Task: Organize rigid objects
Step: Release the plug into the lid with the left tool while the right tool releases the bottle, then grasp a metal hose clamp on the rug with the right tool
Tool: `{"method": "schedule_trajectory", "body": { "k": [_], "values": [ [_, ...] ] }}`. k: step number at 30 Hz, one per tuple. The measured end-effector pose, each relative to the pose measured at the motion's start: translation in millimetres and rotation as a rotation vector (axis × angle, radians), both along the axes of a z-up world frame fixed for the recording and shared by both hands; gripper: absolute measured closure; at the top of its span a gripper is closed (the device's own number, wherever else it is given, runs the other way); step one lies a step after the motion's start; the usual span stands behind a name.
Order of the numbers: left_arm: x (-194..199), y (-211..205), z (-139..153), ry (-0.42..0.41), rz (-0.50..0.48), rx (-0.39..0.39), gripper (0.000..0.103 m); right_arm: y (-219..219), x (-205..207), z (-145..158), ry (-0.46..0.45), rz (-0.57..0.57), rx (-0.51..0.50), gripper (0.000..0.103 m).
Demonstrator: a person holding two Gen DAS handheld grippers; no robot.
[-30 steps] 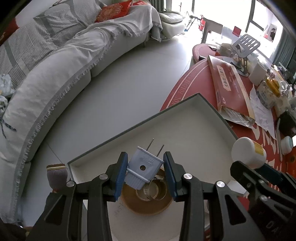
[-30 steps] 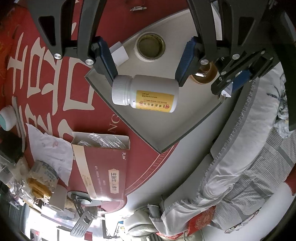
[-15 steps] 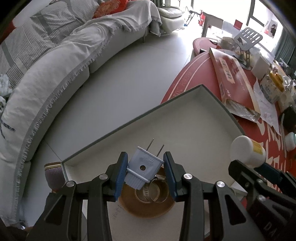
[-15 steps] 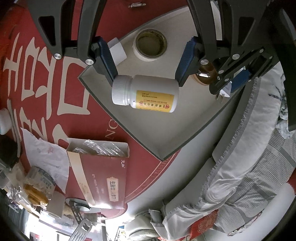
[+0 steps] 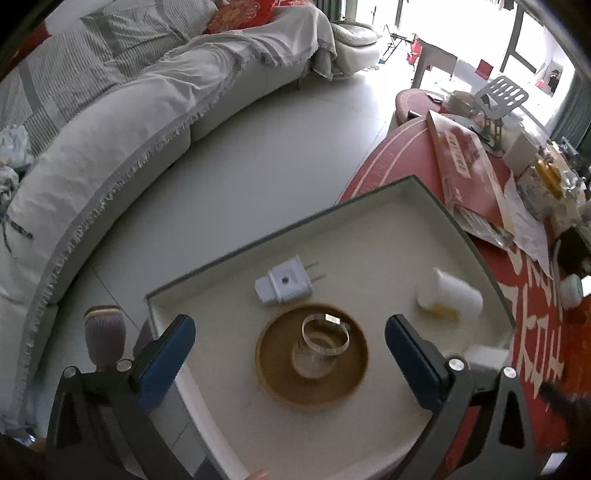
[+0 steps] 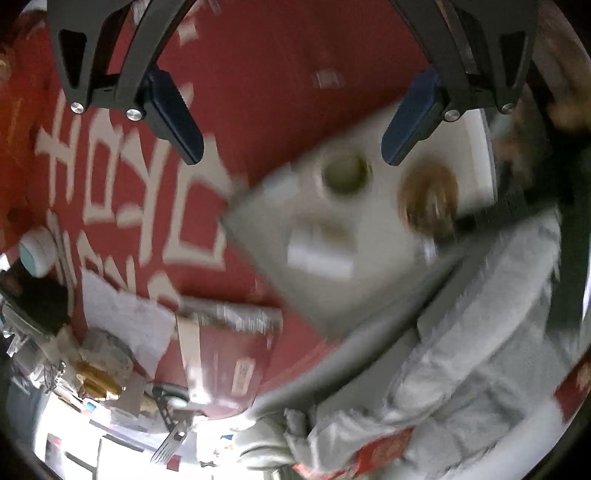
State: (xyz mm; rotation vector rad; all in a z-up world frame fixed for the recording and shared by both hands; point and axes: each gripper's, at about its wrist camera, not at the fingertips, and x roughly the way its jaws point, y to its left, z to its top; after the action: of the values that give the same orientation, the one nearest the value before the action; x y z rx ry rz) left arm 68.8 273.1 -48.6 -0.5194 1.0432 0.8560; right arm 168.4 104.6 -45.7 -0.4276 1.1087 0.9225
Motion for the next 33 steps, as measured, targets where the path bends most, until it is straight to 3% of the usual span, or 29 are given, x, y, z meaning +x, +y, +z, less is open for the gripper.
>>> {"method": "schedule_trajectory", "body": {
  "k": [5,11,12,16,18,19,23,26,33],
  "values": [
    [-24,-23,6,-0.01,-0.039,-0.012,0.0,-14,-50,-36,-0.044,0.122,-0.114,0.005],
    [-55,-48,14,0.003,-0.073,-0.014,0.0,-6,-62,-60,-0.026,0.116,-0.157,0.008],
    [-59,-53,14,0.006,-0.079,-0.017,0.0,-6,-63,-63,-0.016,0.11,-0.165,0.017],
    [-70,-66,16,0.02,-0.102,-0.013,0.0,-8,-66,-66,-0.036,0.073,-0.179,0.028],
    [-73,-72,17,0.021,-0.114,-0.018,0.0,-11,-65,-62,-0.04,0.041,-0.168,0.059],
    [-75,-75,17,0.023,-0.12,-0.019,0.0,-13,-65,-60,-0.039,0.032,-0.167,0.066],
    [-82,-93,22,0.024,-0.172,-0.02,0.0,-33,-61,-48,0.032,-0.02,-0.143,0.066],
    [-82,-118,21,0.033,-0.24,-0.04,0.0,-70,-61,-23,0.007,-0.06,-0.087,0.066],
    [-69,-222,-1,0.08,-0.547,-0.139,0.0,-195,-65,2,0.028,-0.274,-0.063,0.066]
  ]
}}
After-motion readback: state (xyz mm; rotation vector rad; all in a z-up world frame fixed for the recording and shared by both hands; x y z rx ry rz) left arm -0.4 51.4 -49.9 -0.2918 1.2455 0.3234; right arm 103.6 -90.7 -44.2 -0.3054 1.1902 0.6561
